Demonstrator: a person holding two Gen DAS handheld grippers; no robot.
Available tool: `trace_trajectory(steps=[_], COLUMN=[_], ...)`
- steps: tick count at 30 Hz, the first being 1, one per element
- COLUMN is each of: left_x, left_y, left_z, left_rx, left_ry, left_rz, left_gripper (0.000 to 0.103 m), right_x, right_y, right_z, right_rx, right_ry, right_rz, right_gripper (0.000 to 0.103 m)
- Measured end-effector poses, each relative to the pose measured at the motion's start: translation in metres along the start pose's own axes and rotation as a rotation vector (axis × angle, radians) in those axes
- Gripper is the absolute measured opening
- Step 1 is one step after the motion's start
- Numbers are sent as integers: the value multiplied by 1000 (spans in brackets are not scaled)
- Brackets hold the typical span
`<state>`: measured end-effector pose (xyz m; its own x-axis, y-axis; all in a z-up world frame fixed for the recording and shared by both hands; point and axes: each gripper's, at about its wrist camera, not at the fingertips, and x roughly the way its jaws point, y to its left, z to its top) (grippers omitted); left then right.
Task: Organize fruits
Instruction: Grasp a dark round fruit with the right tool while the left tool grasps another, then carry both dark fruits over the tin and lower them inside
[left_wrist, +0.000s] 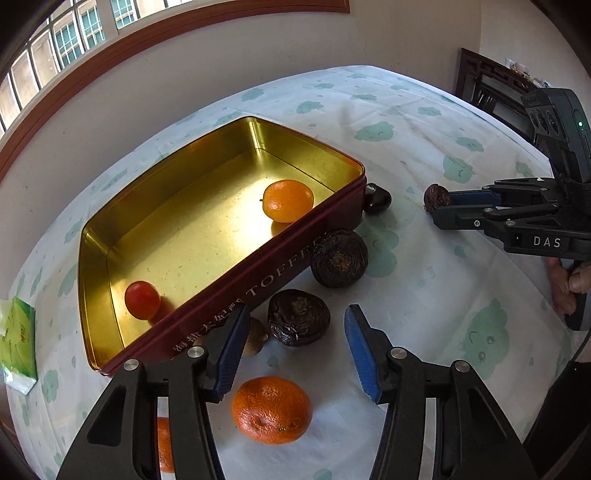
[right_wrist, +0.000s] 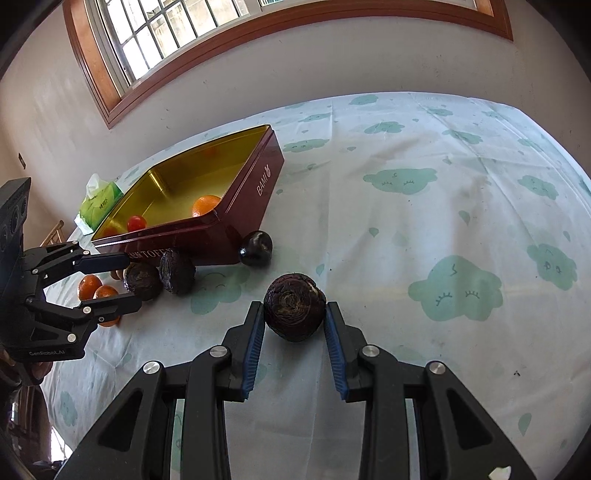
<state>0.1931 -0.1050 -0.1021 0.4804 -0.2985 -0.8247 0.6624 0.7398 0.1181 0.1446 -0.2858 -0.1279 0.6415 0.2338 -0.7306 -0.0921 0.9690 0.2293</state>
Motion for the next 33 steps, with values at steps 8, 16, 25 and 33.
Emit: trace_trajectory(steps=[8,16,25,33], left_x=[20,4,-49,-69], left_y=[-6,-2,9,22], left_z=[9,-3,-24,-47], left_rx=[52,-62,-349,-459], left_ry=[79,-4,-230,-292], left_rz=[-54,-10,122,224], left_gripper=[34,33,33,33], right_x=[0,1,2,3], right_y=[2,3,7,14], right_z=[0,0,1,0], right_rx=[-10,-17,-38,-72], right_ry=[3,5,9,14], right_rz=[-10,-17,-42,-84], right_gripper=[30,30,30,30])
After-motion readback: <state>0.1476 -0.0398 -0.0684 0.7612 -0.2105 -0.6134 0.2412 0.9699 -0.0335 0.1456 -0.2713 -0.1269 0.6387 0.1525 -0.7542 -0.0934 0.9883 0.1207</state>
